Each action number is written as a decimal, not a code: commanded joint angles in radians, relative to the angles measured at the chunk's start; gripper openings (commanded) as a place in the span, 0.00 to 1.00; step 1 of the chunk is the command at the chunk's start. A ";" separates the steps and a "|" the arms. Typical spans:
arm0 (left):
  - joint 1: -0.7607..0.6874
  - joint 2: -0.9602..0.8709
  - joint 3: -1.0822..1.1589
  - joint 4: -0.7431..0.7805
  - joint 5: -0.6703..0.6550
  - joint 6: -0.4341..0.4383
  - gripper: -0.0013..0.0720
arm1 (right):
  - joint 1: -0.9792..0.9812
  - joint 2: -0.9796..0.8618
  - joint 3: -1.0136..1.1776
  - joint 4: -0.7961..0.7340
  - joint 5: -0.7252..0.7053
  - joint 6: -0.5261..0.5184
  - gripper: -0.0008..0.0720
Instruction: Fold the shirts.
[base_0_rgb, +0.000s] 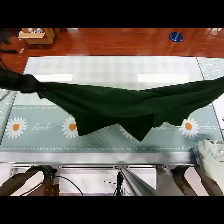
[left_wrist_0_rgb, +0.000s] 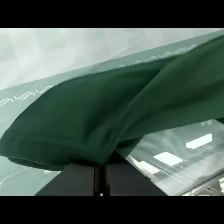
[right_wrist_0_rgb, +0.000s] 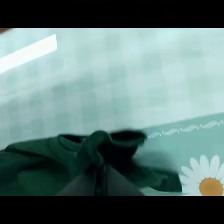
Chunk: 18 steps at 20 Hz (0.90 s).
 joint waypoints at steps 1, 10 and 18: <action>-0.030 -0.119 -0.098 -0.008 0.206 0.055 0.05 | 0.000 -0.132 -0.085 -0.004 -0.083 -0.039 0.06; -0.081 -0.373 -0.097 -0.142 0.543 0.132 0.05 | 0.272 -0.467 -0.085 -0.110 -0.493 -0.117 0.06; -0.082 -0.381 -0.095 -0.141 0.813 0.132 0.05 | 0.385 -0.603 -0.085 -0.012 -0.945 -0.081 0.06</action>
